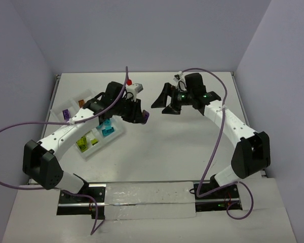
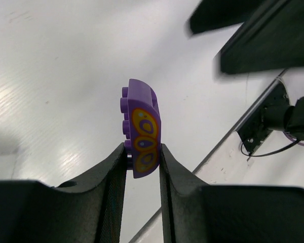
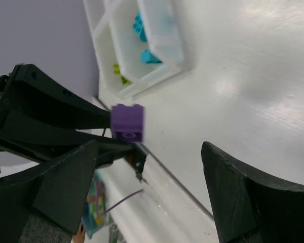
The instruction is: Sort the legos into containers by color
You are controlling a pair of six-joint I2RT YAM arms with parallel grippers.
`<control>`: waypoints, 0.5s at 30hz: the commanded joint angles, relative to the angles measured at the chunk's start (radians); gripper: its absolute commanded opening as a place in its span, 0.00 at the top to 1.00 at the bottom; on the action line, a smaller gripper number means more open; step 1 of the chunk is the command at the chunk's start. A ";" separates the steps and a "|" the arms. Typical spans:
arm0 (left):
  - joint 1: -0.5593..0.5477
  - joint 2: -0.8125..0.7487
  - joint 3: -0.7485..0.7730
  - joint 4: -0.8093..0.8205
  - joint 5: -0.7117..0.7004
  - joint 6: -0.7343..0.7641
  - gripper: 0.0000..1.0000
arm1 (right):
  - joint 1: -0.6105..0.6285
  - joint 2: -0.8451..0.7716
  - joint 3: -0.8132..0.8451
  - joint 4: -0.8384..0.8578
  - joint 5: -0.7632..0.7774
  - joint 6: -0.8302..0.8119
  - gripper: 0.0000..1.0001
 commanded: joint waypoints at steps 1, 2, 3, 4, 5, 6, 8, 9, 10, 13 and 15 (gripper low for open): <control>0.063 -0.098 -0.023 -0.041 -0.067 -0.032 1.00 | -0.051 -0.106 0.003 -0.060 0.130 -0.084 0.10; 0.127 -0.126 -0.039 -0.052 -0.083 -0.044 1.00 | -0.060 -0.126 -0.014 -0.073 0.170 -0.101 0.09; 0.174 -0.153 -0.056 -0.058 -0.088 -0.059 1.00 | -0.066 -0.138 -0.024 -0.084 0.196 -0.114 0.09; 0.185 -0.159 -0.066 -0.059 -0.098 -0.062 1.00 | -0.067 -0.141 -0.026 -0.090 0.202 -0.121 0.09; 0.237 -0.188 -0.077 -0.065 -0.128 -0.082 1.00 | -0.070 -0.150 -0.038 -0.093 0.220 -0.128 0.09; 0.302 -0.229 -0.088 -0.072 -0.165 -0.111 1.00 | -0.073 -0.163 -0.054 -0.095 0.240 -0.135 0.09; 0.399 -0.273 -0.095 -0.092 -0.222 -0.155 1.00 | -0.076 -0.173 -0.073 -0.096 0.247 -0.144 0.09; 0.435 -0.285 -0.093 -0.098 -0.255 -0.175 1.00 | -0.076 -0.176 -0.079 -0.096 0.246 -0.149 0.09; 0.493 -0.299 -0.092 -0.107 -0.318 -0.207 1.00 | -0.076 -0.176 -0.086 -0.096 0.244 -0.151 0.09; 0.606 -0.284 -0.063 -0.159 -0.438 -0.271 1.00 | -0.078 -0.179 -0.095 -0.093 0.236 -0.162 0.09; 0.715 -0.253 -0.033 -0.178 -0.481 -0.296 1.00 | -0.078 -0.180 -0.098 -0.093 0.233 -0.170 0.09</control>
